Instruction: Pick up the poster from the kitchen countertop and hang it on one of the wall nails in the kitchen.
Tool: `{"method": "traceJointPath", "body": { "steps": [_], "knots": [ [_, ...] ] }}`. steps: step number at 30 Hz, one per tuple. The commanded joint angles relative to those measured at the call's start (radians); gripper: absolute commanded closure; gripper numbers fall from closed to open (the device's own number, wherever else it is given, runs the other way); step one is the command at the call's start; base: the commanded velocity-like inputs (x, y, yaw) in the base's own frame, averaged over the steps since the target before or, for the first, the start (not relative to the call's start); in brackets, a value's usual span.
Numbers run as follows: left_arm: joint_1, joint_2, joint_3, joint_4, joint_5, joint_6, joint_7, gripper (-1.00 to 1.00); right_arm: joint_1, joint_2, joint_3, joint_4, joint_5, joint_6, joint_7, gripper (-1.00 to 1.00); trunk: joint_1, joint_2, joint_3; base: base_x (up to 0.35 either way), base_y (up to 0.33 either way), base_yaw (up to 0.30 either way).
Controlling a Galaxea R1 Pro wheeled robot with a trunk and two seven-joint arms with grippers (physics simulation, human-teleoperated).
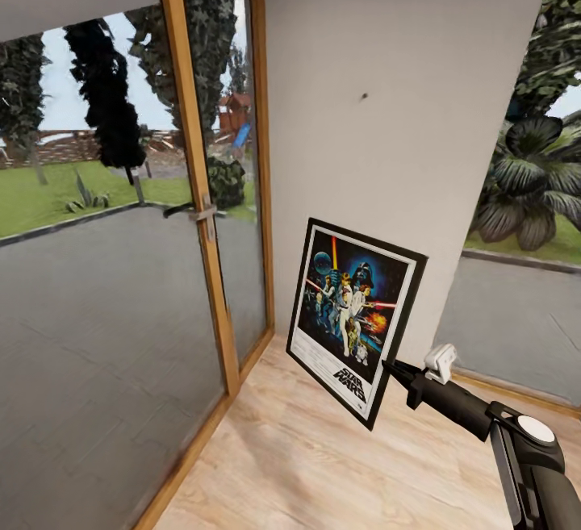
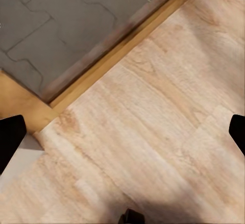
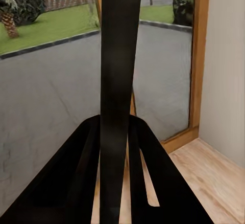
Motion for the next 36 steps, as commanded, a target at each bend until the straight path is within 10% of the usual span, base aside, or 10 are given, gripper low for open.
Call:
{"method": "traceJointPath", "body": {
  "steps": [1,36],
  "knots": [
    [0.000,0.000,0.001,0.000,0.010,-0.001,-0.007,-1.00,-0.001,0.001,-0.002,-0.002,0.002,0.012,0.010,1.00,0.001,-0.002,-0.002,0.269,0.270,-0.005],
    [0.000,-0.001,-0.006,0.000,0.009,-0.010,-0.007,-1.00,-0.001,0.001,-0.002,-0.002,0.002,0.013,0.010,1.00,0.001,-0.002,0.009,0.146,0.099,-0.241]
  ]
}}
